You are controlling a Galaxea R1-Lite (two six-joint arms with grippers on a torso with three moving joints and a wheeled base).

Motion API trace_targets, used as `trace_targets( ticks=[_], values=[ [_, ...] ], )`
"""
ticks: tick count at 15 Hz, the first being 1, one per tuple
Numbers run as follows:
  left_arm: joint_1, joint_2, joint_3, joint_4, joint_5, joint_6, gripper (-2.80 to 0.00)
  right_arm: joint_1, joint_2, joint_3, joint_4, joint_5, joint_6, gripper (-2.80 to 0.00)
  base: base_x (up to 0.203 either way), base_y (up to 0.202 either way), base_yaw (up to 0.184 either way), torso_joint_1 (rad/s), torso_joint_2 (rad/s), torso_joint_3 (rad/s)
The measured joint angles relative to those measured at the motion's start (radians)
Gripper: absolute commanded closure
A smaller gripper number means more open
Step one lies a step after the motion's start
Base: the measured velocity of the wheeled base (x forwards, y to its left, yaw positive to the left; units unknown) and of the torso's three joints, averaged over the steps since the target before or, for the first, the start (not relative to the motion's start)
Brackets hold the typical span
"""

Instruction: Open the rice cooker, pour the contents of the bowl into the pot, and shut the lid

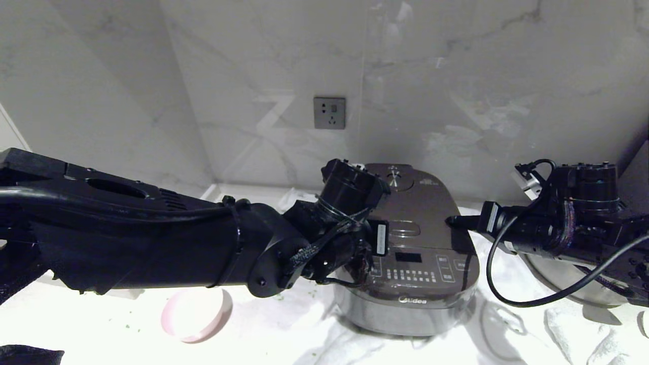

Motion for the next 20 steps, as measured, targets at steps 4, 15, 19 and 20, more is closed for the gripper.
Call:
trace_targets(
  ticks=[4, 15, 19, 20],
  values=[
    [0.006, -0.006, -0.053, 0.013, 0.002, -0.015, 0.0, 0.0, -0.03, -0.006, 0.014, -0.004, 0.001, 0.0, 0.0, 0.0, 0.0, 0.0, 0.0, 0.0],
    [0.046, -0.14, -0.003, 0.008, 0.004, -0.038, 0.0, 0.039, -0.229, -0.022, 0.148, -0.011, -0.002, 0.0, 0.0, 0.0, 0.0, 0.0, 0.0, 0.0],
    [0.09, -0.36, 0.218, 0.008, -0.017, -0.002, 0.0, 0.044, -0.313, -0.019, 0.226, -0.081, -0.012, 0.0, 0.0, 0.0, 0.0, 0.0, 0.0, 0.0],
    [0.113, -0.436, 0.283, 0.006, -0.019, 0.006, 0.0, 0.044, -0.325, -0.018, 0.227, -0.109, -0.025, 0.0, 0.0, 0.0, 0.0, 0.0, 0.0, 0.0]
  ],
)
